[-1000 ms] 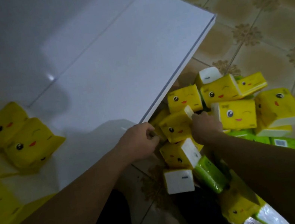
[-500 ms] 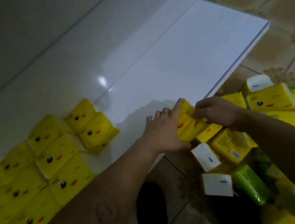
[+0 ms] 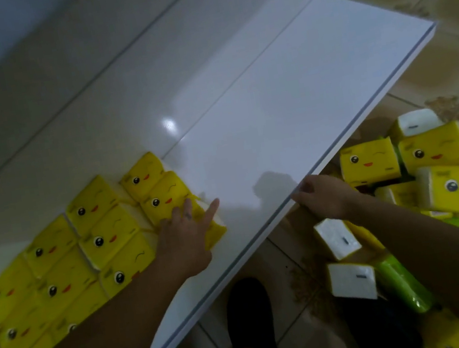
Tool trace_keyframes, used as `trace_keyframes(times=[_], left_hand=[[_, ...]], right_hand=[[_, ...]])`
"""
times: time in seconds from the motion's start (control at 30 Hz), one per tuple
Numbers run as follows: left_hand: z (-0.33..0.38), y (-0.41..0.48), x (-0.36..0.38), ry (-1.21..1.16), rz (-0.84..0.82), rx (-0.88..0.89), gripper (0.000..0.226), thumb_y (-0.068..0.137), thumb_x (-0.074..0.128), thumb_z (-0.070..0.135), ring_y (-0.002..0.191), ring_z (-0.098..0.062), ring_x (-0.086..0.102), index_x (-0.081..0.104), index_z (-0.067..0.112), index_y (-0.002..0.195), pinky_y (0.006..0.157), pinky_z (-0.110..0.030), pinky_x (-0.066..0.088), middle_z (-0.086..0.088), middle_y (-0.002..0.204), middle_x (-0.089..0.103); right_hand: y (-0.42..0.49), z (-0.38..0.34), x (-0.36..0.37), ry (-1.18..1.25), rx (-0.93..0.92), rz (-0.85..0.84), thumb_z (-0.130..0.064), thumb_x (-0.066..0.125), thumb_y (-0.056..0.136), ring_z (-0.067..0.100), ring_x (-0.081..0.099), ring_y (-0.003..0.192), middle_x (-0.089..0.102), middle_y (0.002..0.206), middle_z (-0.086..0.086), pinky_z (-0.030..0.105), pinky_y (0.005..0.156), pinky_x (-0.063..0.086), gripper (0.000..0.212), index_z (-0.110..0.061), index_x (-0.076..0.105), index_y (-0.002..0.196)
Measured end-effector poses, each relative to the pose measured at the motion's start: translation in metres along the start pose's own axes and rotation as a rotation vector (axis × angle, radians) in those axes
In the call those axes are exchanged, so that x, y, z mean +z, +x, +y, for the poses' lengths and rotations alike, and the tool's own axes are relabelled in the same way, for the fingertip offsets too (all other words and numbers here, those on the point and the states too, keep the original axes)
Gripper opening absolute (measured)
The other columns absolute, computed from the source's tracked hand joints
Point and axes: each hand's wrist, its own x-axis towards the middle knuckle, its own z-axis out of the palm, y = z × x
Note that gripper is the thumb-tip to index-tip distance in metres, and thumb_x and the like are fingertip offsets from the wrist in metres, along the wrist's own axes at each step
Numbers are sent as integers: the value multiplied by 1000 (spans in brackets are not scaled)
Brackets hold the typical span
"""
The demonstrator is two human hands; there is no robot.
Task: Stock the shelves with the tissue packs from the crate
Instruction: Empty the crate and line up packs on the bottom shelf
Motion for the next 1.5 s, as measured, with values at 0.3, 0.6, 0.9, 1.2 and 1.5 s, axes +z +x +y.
trace_keyframes(times=[0.3, 0.6, 0.9, 1.2, 1.5], left_hand=[[10, 17, 6, 3, -147, 116, 48, 95, 46, 38, 141, -28, 24, 39, 29, 142, 101, -41, 38, -9, 161, 9], [10, 14, 15, 130, -166, 75, 38, 96, 44, 36, 135, -27, 32, 54, 21, 130, 99, -40, 38, -8, 155, 26], [34, 11, 6, -78, -155, 150, 33, 100, 36, 42, 107, -26, 56, 57, 17, 107, 86, -34, 39, -6, 114, 60], [62, 19, -23, -351, -93, 178, 31, 98, 44, 42, 105, -23, 55, 59, 19, 112, 83, -33, 47, -6, 114, 59], [66, 3, -81, -738, -73, 192, 47, 94, 56, 42, 105, -17, 53, 48, 20, 135, 81, -22, 37, -5, 129, 54]], right_hand=[[-22, 97, 30, -374, 333, -122, -35, 55, 93, 30, 54, 117, 56, 129, 14, 33, 86, 44, 40, -7, 51, 122], [-2, 95, 56, -512, 330, -39, -56, 56, 89, 27, 57, 114, 57, 124, 8, 35, 84, 49, 54, -16, 52, 125], [19, 101, 82, -567, 365, -58, -74, 66, 68, 28, 56, 115, 49, 128, 13, 36, 84, 48, 101, -7, 30, 135], [25, 100, 44, -253, 423, 37, -48, 74, 77, 34, 56, 119, 57, 126, 16, 41, 88, 48, 86, -2, 28, 133], [-25, 52, -53, 473, 322, -150, -16, 64, 87, 23, 56, 63, 53, 70, 17, 29, 59, 49, 23, -1, 57, 72]])
